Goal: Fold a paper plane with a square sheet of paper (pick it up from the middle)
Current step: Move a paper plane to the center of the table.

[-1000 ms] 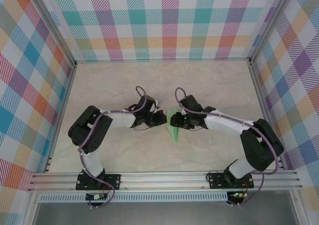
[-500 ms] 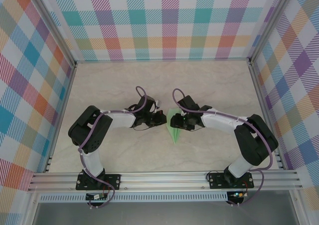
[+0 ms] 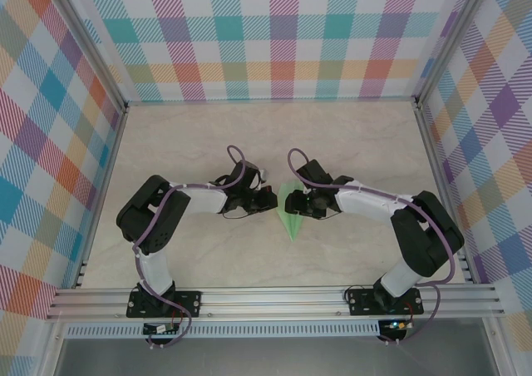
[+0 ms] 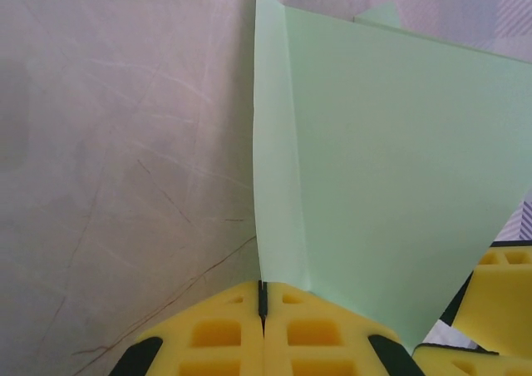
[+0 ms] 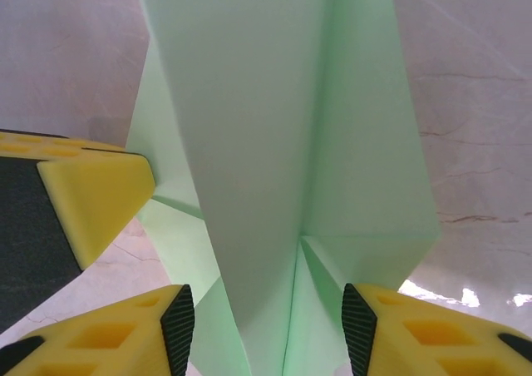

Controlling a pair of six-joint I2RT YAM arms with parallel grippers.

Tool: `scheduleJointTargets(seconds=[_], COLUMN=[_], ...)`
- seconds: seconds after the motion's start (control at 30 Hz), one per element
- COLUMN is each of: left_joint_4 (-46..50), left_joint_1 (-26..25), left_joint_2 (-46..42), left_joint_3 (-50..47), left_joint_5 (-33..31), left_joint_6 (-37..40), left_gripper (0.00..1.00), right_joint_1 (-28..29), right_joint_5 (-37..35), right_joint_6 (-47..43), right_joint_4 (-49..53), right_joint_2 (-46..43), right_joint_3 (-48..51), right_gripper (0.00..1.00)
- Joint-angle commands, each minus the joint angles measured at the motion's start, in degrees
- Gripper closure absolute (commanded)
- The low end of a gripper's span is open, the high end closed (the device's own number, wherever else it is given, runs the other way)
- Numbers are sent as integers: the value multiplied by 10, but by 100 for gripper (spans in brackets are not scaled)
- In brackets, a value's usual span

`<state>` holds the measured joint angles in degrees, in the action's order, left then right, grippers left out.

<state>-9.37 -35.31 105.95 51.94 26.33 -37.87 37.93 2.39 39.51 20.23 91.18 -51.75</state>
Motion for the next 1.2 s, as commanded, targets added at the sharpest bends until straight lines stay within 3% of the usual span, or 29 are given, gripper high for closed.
scheduleJointTargets(seconds=[0.0, 0.7, 1.17], left_joint_4=[0, -5, -6], left_joint_1=[9, 9, 9], left_joint_2=[9, 16, 19], left_joint_3=[-1, -2, -1], left_joint_5=[-2, -7, -8], left_joint_6=[11, 4, 0], left_gripper=[100, 100, 100], right_joint_1=[4, 20, 50], right_joint_5=[-21, 45, -2], right_joint_6=[-16, 61, 143], right_joint_4=[15, 19, 56], right_joint_2=[-5, 5, -11], right_joint_3=[-26, -1, -2], right_gripper=[46, 49, 50])
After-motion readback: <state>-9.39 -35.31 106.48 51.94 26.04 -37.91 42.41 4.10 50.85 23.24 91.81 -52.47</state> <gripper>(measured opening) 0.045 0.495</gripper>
